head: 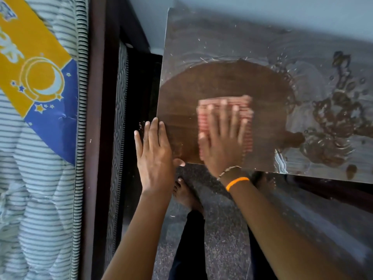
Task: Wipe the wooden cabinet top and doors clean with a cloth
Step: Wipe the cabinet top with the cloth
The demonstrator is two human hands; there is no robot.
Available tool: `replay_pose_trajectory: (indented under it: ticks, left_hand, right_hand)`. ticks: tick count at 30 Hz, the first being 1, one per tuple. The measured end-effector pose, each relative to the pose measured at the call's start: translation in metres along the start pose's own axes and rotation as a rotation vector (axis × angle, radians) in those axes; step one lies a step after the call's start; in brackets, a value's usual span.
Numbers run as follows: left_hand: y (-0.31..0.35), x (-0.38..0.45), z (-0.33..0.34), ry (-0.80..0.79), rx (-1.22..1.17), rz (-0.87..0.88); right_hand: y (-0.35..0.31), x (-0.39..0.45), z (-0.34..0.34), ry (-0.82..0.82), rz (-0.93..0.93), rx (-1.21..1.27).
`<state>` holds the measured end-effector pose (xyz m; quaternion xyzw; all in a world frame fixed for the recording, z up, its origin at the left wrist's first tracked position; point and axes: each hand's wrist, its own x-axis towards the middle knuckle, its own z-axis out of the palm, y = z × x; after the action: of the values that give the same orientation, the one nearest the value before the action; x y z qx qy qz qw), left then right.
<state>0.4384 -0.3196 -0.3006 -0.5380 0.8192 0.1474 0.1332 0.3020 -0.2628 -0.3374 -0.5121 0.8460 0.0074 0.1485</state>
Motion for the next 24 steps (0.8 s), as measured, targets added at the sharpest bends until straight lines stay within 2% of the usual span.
replay_pose_trajectory:
  ticks: [4, 7, 13, 18, 24]
  left_hand:
    - [0.001, -0.004, -0.001, -0.021, 0.004, -0.007]
    - [0.008, -0.007, -0.005, -0.011, 0.029, -0.010]
    - [0.041, -0.002, -0.008, -0.040, 0.088, 0.146]
    - [0.055, 0.003, -0.002, -0.075, 0.181, 0.217]
    - [0.062, 0.010, -0.009, -0.147, 0.226, 0.207]
  right_hand:
    - [-0.051, 0.051, -0.003, -0.001, -0.311, -0.017]
    - [-0.063, 0.102, -0.011, 0.007, -0.376, -0.059]
    - [-0.063, 0.178, -0.031, 0.064, -0.269, -0.073]
    - [-0.054, 0.183, -0.034, 0.079, -0.273, -0.033]
    - [0.036, 0.154, -0.035, 0.148, -0.047, -0.002]
